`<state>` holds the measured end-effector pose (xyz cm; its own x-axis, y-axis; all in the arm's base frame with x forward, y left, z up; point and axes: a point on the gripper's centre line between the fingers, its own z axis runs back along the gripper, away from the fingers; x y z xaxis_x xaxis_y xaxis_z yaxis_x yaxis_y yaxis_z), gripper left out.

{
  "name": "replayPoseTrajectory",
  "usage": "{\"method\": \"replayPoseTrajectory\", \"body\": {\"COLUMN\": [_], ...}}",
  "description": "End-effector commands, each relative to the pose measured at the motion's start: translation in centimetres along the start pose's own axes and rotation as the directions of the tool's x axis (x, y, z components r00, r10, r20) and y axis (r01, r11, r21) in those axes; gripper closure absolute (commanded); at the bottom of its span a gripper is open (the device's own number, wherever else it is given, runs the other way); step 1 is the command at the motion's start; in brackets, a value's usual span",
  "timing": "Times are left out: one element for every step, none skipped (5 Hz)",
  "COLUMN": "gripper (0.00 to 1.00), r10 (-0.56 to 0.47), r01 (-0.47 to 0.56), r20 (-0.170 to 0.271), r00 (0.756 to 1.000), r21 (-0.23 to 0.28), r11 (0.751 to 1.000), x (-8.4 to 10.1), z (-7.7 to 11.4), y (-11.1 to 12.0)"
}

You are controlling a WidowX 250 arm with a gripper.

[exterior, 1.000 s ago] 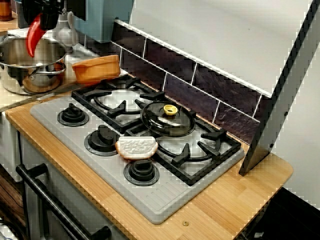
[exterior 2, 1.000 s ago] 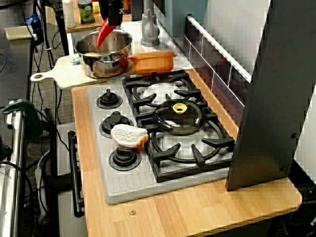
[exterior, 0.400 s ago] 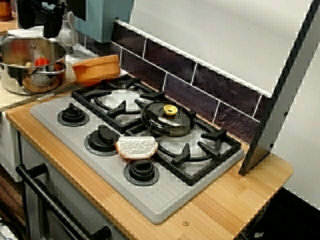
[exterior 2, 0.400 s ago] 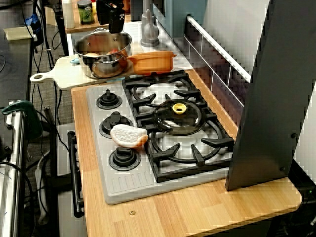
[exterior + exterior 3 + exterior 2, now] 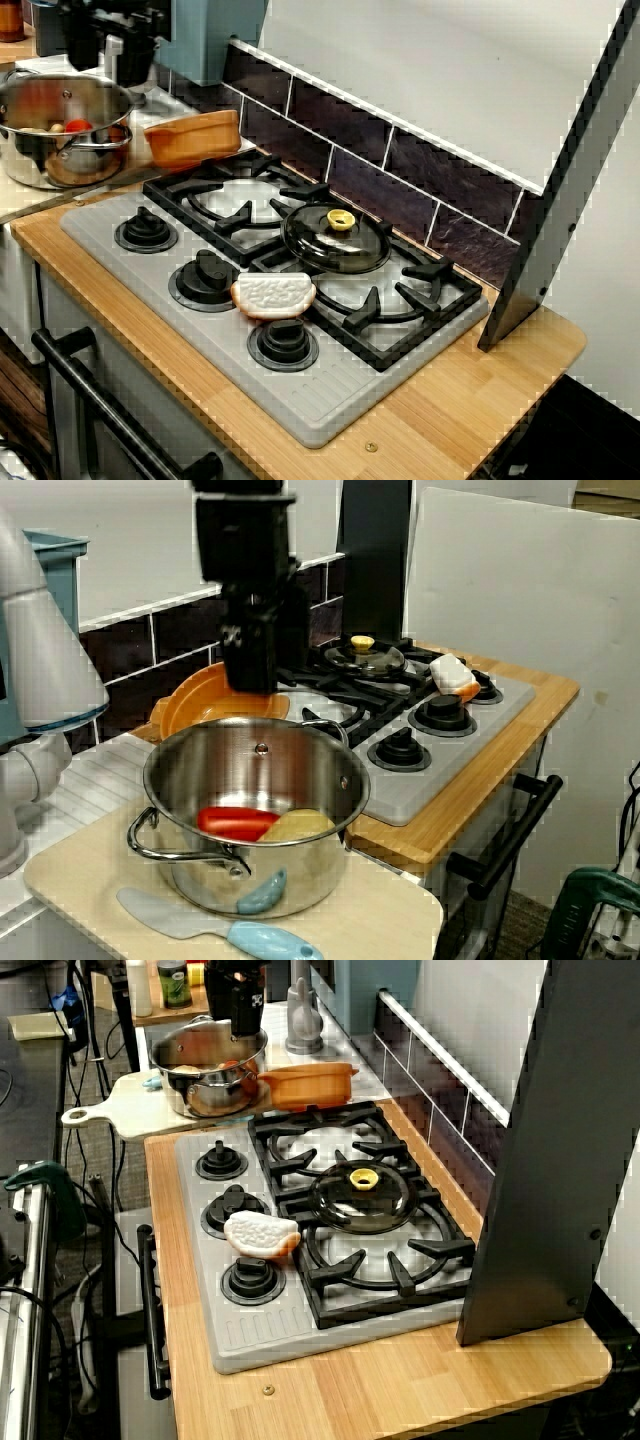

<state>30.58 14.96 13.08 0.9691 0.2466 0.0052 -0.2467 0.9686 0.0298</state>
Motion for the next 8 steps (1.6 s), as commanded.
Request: {"method": "replayPoseTrajectory", "body": {"gripper": [0.0,0.0,0.0,0.0,0.0,0.0,0.0,0.0], "r10": [-0.012,-0.045,-0.094,-0.174,-0.28,-0.41,-0.485,-0.574], "r01": [0.009,0.035,0.074,0.145,0.242,0.364,0.449,0.563], "r20": [0.178,0.213,0.231,0.258,0.294,0.299,0.294,0.278], "r00": [0.984,0.976,0.968,0.95,0.914,0.862,0.823,0.77], "r21": [0.018,0.051,0.095,0.127,0.16,0.197,0.185,0.128], "r11": [1.0,0.998,0.993,0.981,0.957,0.91,0.874,0.816], "x": [-1.3,-2.2,-2.7,-3.0,-3.2,-3.0,-2.7,-3.0], "z": [3.5,3.2,2.7,2.3,2.2,2.1,2.1,2.0], "y": [-3.1,-4.7,-6.3,-7.8,-9.0,-10.1,-10.9,-11.9]}}
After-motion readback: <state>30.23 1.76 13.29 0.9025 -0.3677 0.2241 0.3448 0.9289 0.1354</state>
